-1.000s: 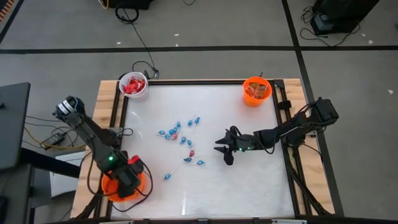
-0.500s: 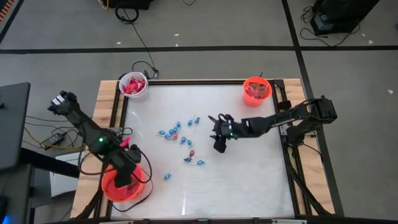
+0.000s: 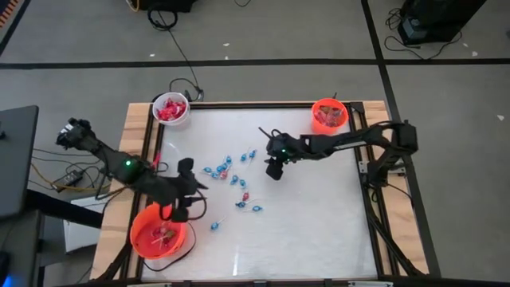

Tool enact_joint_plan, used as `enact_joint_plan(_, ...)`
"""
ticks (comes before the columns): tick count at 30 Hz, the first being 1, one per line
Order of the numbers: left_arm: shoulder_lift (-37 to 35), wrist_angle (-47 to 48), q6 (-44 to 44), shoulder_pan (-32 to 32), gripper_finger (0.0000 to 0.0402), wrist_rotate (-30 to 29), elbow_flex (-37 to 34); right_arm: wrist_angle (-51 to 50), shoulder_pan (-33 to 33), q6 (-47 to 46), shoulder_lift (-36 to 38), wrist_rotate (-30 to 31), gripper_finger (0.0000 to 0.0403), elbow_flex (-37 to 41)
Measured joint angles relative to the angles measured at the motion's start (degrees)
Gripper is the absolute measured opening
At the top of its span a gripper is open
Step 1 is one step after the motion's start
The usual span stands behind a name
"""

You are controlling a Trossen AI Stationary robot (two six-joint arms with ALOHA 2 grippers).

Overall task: Sort candy by brand, put in halloween buckets
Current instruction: Put the blue lollipop into the bottom orange bucket

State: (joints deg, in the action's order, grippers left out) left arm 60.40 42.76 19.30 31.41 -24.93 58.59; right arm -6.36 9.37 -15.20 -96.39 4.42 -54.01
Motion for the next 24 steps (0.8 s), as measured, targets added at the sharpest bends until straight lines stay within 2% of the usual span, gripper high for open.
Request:
enact_joint_plan(4, 0.83, -2.49, -4.74, -4.62, 0.0147, 0.01, -0.93, -2.29, 0.04, 0.26, -5.31, -1.14, 0.0174, -3.68)
enact_joint_plan(7, 0.25, -7.98, -6.9, -8.99, 0.0147, 0.25, -4.1, -5.23, 0.18, 0.0, -8.94, -2.46, 0.0172, -7.29)
enact_joint_plan(9, -0.09, -11.04, -7.45, -12.35, 0.0147, 2.65, -7.07, -8.09, 0.48, 1.03, -11.29, -2.63, 0.0168, -10.02)
enact_joint_plan(15, -0.03, -28.28, -9.3, -22.72, 0.0147, 10.64, -18.41, -16.05, 0.64, 12.09, -16.99, -0.55, 0.0161, -18.48)
enact_joint_plan(19, 0.83, -41.43, -7.65, -26.64, 0.0147, 10.59, -24.7, -17.86, 0.65, 18.71, -18.26, 3.05, 0.0161, -21.35)
enact_joint_plan(24, 2.39, -49.04, -6.58, -28.61, 0.0147, 9.44, -28.36, -17.88, 0.52, 26.65, -17.82, 4.95, 0.0161, -23.02)
